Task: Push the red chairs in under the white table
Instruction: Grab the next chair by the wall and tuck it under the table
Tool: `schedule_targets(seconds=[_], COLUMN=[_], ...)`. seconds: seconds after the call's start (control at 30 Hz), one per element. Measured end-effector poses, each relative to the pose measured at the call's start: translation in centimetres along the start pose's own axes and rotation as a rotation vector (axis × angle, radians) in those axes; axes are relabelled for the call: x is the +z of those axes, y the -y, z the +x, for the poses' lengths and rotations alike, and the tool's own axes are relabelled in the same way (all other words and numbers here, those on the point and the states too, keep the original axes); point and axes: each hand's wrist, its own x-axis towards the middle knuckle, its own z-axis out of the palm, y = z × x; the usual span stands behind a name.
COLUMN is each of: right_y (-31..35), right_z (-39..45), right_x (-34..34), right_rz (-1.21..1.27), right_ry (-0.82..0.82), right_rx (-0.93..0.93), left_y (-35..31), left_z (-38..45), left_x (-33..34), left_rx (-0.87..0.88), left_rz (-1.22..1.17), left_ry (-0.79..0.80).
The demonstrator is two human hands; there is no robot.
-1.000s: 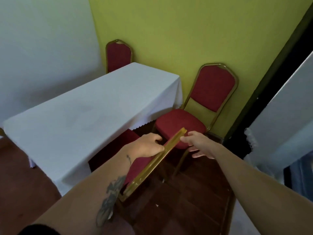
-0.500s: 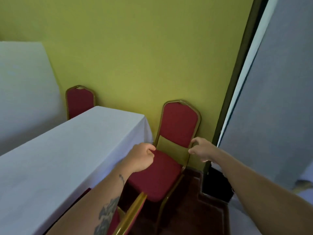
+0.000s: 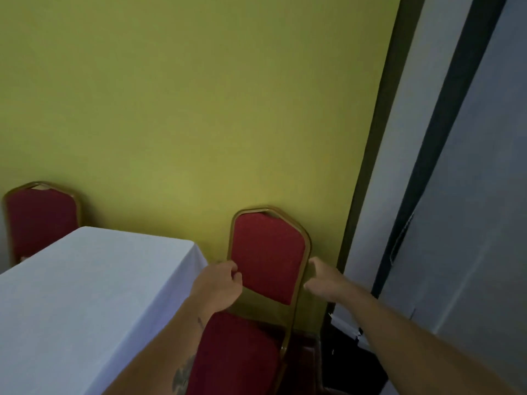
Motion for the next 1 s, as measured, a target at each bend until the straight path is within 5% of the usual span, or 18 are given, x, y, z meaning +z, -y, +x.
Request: schedule_targets(seconds=[0.37, 0.6, 0.77, 1.0], right_y=[-2.6, -7.8, -9.2, -9.6], right_z=[23.9, 35.2, 37.1, 35.9], right_x=[-5.5, -6.0, -5.3, -5.9], right_rz=[-0.063, 0.035, 0.044, -0.074], right_ry=[0.005, 0.097, 0.048, 0.048], right_rx=[0.042, 0.084, 0.019, 0.086], left_y=[-5.2, -10.6, -12.5, -14.3], left_z=[21.9, 34.9, 40.4, 40.2], left_x=[5.0, 11.8, 15.9, 19.0], left_rx=[-0.129, -0.425, -0.596, -0.628], left_rz=[0.15, -0.163, -0.523, -0.495], left_ry=[-0.023, 0.025, 0.048, 0.019])
